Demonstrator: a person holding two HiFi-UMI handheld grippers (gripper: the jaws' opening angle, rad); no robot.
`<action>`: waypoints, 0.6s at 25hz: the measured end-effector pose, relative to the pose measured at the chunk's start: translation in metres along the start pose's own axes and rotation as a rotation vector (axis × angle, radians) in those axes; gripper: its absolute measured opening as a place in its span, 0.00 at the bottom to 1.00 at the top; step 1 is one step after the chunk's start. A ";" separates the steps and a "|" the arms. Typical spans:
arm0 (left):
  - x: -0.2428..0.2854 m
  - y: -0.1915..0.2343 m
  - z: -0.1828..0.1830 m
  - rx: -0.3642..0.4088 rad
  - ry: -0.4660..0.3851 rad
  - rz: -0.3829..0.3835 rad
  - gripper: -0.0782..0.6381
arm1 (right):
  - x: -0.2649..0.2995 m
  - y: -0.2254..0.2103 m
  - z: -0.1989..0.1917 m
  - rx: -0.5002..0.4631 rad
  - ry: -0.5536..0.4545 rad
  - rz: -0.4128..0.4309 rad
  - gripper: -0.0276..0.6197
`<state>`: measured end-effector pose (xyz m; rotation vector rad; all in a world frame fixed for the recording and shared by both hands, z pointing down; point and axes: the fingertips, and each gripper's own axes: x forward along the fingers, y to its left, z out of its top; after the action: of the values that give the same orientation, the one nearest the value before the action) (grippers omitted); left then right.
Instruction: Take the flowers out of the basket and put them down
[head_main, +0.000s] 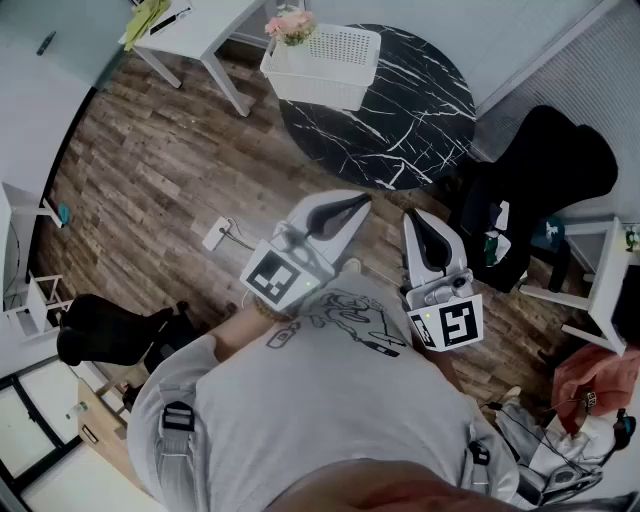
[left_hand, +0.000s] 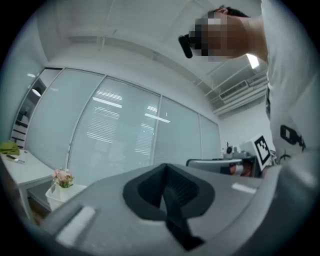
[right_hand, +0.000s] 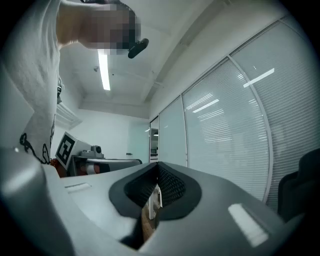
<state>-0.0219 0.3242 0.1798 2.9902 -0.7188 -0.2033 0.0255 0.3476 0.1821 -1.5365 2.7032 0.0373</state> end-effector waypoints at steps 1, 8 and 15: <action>0.000 0.000 0.000 0.000 0.001 0.000 0.11 | 0.000 0.001 0.000 0.000 0.000 0.001 0.05; 0.001 -0.002 0.000 -0.004 -0.002 0.007 0.11 | -0.002 -0.001 -0.002 0.004 -0.001 0.006 0.05; 0.005 -0.008 -0.005 -0.014 0.014 0.013 0.11 | -0.010 -0.005 0.000 0.029 -0.030 0.005 0.05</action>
<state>-0.0131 0.3297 0.1838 2.9703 -0.7318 -0.1852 0.0349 0.3535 0.1824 -1.5090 2.6731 0.0208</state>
